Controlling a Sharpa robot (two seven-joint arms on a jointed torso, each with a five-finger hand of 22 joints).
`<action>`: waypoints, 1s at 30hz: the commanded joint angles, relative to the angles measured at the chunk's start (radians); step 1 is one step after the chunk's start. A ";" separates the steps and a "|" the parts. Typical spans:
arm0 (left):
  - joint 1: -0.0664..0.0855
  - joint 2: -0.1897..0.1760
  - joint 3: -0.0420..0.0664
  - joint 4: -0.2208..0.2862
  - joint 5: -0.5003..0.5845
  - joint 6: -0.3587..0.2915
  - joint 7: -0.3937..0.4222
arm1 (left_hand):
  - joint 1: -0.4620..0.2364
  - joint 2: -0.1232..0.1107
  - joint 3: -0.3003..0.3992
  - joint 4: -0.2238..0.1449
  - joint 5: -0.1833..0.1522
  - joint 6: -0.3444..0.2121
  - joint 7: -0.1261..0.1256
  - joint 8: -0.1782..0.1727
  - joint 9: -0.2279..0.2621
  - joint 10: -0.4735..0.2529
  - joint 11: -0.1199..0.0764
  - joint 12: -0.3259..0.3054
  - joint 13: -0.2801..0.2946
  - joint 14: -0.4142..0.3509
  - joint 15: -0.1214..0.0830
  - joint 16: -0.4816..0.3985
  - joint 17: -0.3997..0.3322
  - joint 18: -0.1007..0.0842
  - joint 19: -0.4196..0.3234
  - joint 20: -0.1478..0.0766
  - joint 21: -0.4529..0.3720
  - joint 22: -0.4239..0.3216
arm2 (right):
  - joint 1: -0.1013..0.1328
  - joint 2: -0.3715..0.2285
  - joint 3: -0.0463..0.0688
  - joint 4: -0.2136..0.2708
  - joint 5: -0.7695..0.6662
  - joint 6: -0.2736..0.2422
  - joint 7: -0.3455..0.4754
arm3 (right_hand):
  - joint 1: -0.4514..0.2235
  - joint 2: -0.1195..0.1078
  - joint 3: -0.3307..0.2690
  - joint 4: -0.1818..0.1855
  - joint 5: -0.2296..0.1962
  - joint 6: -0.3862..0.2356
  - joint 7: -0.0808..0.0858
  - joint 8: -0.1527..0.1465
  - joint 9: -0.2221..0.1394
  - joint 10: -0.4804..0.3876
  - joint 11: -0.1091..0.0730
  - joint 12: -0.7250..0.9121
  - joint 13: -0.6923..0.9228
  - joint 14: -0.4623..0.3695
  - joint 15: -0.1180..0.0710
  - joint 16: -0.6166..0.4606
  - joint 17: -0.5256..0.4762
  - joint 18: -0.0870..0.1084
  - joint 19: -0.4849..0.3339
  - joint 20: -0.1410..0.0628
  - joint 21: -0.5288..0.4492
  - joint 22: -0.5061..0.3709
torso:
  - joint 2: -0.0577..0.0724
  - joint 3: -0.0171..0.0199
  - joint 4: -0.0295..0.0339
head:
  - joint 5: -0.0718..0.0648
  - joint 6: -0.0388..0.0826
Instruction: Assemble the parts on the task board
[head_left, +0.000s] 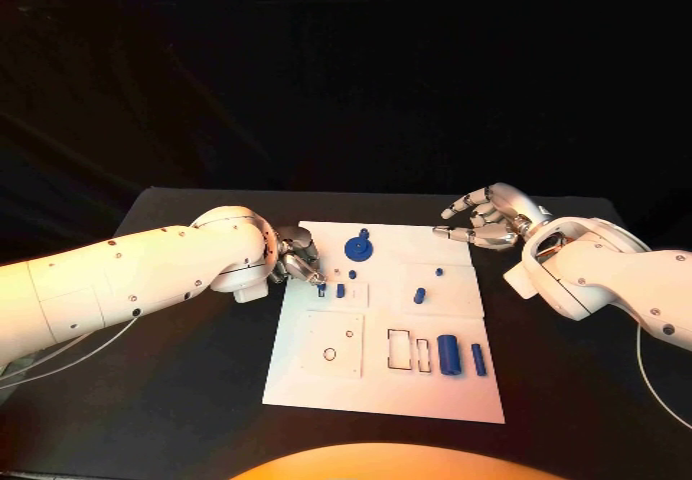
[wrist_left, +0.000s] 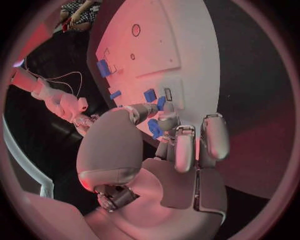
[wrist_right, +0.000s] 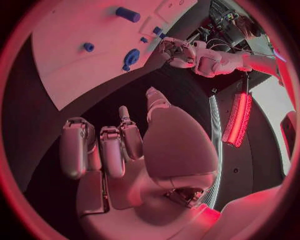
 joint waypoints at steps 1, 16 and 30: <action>-0.001 0.001 0.000 0.006 -0.026 -0.009 -0.003 | -0.003 0.004 0.194 -0.195 0.004 0.009 -0.002 0.003 -0.001 0.005 -0.001 0.004 0.001 0.093 -0.009 0.005 0.225 -0.006 0.005 -0.001 0.006 0.001 | -0.001 0.000 0.000 0.002 -0.007 0.008 0.009 | -0.001 0.011 0.004 -0.002 0.006 -0.006 0.000 0.005 -0.001 0.000 -0.002 -0.001 0.075 0.084 -0.010 -0.002 0.178 -0.005 0.024 -0.007 -0.003 0.148 | -0.001 0.0001 0.0004 | 0.000 -0.002; -0.005 -0.002 -0.004 0.021 -0.049 0.009 -0.021 | -0.004 0.003 0.194 -0.196 0.007 0.010 -0.003 0.003 0.000 0.006 -0.001 0.004 0.003 0.093 -0.010 0.005 0.224 -0.006 0.006 -0.001 0.006 0.001 | -0.001 -0.001 0.000 0.002 -0.007 0.008 0.010 | 0.000 0.011 0.004 -0.002 0.008 -0.007 0.000 0.006 -0.002 0.000 -0.003 -0.001 0.076 0.084 -0.010 -0.003 0.176 -0.005 0.024 -0.007 -0.004 0.147 | -0.001 0.0003 -0.0006 | 0.003 -0.004; -0.014 -0.001 -0.006 0.025 -0.067 0.011 -0.023 | -0.004 0.003 0.194 -0.196 0.007 0.010 -0.003 0.003 0.000 0.006 -0.001 0.004 0.003 0.093 -0.010 0.005 0.224 -0.006 0.006 -0.001 0.006 0.001 | -0.001 -0.001 0.000 0.002 -0.007 0.010 0.010 | 0.000 0.011 0.004 -0.002 0.008 -0.007 0.000 0.006 -0.002 0.000 -0.003 -0.001 0.076 0.084 -0.010 -0.003 0.176 -0.005 0.024 -0.007 -0.004 0.147 | -0.001 0.0002 0.0005 | 0.002 -0.005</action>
